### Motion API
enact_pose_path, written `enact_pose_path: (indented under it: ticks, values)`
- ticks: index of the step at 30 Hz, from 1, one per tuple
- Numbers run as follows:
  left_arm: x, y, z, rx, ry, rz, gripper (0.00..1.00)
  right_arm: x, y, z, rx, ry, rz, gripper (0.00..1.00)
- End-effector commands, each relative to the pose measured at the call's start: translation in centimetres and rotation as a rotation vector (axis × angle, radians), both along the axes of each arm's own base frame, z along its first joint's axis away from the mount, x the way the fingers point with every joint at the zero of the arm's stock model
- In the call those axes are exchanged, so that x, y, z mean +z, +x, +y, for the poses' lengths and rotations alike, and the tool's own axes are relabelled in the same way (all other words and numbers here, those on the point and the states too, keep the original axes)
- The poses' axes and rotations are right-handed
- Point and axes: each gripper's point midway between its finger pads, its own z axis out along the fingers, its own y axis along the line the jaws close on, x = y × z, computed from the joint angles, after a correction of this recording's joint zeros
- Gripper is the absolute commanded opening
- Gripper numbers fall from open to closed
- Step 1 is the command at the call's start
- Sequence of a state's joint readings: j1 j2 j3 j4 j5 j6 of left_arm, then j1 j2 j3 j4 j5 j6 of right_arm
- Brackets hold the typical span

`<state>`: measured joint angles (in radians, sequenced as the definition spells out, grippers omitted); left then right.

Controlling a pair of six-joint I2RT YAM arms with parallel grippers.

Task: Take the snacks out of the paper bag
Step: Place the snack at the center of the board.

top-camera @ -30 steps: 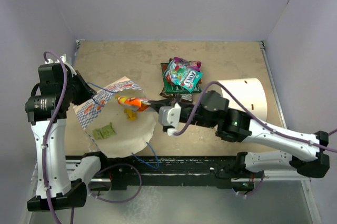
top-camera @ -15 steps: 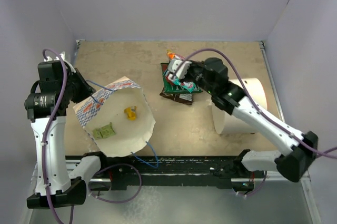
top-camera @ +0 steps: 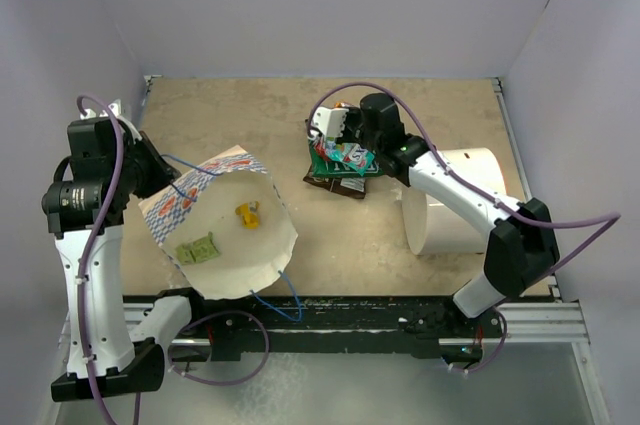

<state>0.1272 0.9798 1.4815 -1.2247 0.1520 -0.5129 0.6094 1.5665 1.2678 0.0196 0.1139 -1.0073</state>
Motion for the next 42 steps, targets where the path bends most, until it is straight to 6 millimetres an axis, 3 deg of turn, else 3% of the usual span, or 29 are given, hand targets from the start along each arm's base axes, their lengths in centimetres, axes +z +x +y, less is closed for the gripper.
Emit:
enact_pose_path:
  ticks: [1,13,23,30,31,42]
  values:
    - [1.6,-0.3,0.0,0.002,0.015,-0.051,0.00,6.1,1.1,0.3,-0.006,0.052,-0.169,0.00]
    - [1.6,-0.1,0.1,0.001,0.014,-0.050,0.00,2.5,0.3,3.0,0.067,0.000,-0.116,0.00]
    - [1.6,0.2,0.1,-0.003,0.018,-0.048,0.00,-0.8,-1.9,5.1,0.084,-0.022,-0.037,0.00]
    - [1.5,0.3,0.1,-0.008,0.017,-0.043,0.00,-3.8,-2.8,4.8,0.051,0.003,0.045,0.00]
    - [1.4,0.2,-0.1,-0.013,0.013,-0.043,0.00,-4.9,-2.9,4.8,0.049,-0.001,0.069,0.00]
    - [1.5,-0.3,-0.1,-0.006,0.010,-0.046,0.00,-7.2,-3.7,5.5,0.075,0.022,0.160,0.11]
